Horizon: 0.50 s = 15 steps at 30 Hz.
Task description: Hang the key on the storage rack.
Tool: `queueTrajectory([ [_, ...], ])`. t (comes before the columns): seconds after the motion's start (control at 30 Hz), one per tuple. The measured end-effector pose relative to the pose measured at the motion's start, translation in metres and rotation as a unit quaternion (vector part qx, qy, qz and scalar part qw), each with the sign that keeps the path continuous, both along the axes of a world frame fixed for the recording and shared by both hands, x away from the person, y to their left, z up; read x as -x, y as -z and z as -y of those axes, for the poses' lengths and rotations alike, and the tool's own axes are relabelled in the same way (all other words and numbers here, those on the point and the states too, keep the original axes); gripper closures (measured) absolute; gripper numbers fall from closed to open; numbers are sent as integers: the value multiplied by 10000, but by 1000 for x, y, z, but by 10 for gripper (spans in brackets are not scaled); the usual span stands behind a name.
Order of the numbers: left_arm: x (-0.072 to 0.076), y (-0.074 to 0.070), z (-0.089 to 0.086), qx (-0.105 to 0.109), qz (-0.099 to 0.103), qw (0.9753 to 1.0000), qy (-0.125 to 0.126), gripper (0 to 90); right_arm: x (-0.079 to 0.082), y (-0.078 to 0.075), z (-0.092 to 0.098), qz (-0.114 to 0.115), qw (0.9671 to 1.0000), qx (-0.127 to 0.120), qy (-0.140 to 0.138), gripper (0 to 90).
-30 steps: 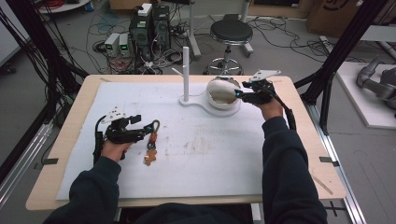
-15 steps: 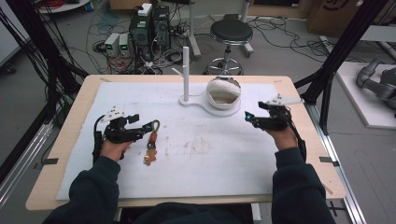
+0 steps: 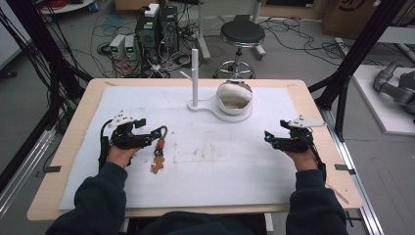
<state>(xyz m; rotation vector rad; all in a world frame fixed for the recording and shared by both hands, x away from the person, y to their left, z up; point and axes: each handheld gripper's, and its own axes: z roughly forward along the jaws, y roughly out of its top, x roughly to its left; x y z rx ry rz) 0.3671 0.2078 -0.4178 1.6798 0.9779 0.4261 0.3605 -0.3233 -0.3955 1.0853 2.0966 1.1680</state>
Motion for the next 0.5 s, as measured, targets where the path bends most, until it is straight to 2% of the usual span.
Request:
queueTrajectory([
  [0.13, 1, -1, 0, 5, -96, 9999, 51, 211, 0, 1, 1, 3, 10000, -19, 54, 213],
  [0.23, 1, -1, 1, -61, -106, 9999, 81, 225, -1, 3, 0, -111, 9998, -143, 95, 217],
  [0.37, 2, 0, 3, -149, -147, 9997, 85, 225, -1, 6, -4, -149, 9998, -80, 40, 245],
  [0.5, 2, 3, 9, -477, -257, 9985, 33, 225, -2, 8, -5, -138, 9999, -16, 0, 270],
])
